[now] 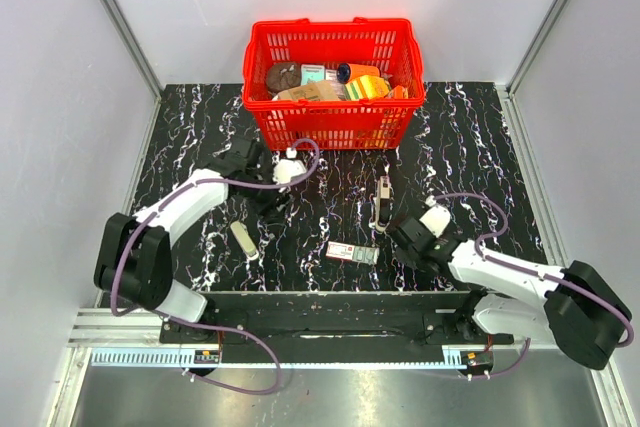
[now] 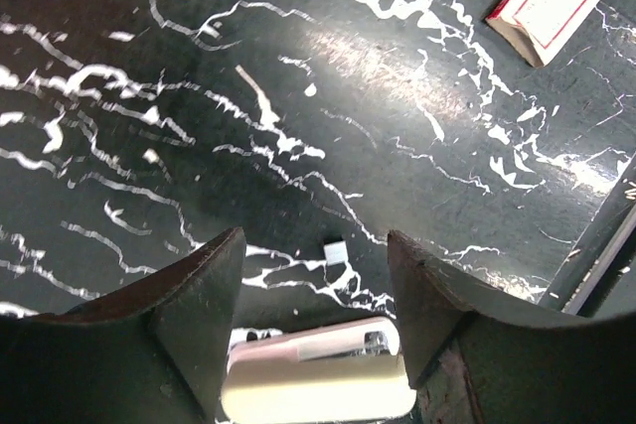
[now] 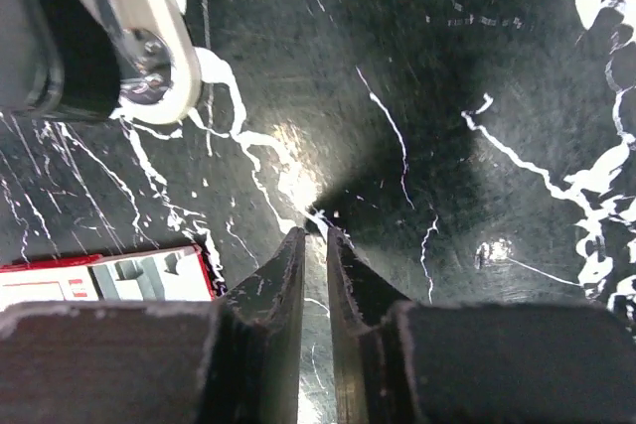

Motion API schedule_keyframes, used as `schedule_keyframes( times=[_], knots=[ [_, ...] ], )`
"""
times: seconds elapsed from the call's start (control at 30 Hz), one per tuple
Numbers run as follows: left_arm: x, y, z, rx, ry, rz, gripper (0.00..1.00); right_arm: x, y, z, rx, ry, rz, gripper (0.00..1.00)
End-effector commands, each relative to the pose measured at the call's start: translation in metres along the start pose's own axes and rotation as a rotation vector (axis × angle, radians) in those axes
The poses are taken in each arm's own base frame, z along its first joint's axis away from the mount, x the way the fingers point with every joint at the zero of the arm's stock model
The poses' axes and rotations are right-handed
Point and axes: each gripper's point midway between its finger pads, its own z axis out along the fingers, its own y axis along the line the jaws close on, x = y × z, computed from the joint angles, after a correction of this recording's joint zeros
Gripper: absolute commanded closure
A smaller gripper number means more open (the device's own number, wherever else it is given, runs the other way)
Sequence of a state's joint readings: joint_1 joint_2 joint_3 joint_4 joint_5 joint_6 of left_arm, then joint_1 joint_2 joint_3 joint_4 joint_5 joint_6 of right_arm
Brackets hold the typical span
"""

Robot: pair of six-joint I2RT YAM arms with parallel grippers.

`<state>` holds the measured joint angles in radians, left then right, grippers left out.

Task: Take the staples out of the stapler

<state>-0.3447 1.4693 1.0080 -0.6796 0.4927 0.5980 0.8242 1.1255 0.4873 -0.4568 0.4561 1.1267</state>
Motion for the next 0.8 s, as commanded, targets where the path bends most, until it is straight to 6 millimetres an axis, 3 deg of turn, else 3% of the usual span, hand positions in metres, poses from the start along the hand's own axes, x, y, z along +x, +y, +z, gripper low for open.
schedule_keyframes(
  times=[0.0,0.23,0.43,0.77],
  knots=[
    [-0.019,0.000,0.018,-0.027,-0.018,0.131,0.36,0.007,0.030,0.002,-0.162,0.075,0.123,0.81],
    [-0.022,-0.013,0.057,-0.032,0.040,0.255,0.37,0.022,0.037,0.011,-0.267,0.178,0.260,0.81],
    [-0.017,-0.018,0.084,-0.042,0.099,0.301,0.37,0.034,0.030,0.011,-0.283,0.230,0.316,0.79],
    [-0.020,-0.025,0.092,-0.043,0.107,0.321,0.38,0.043,0.022,0.009,-0.288,0.258,0.332,0.77]
  ],
)
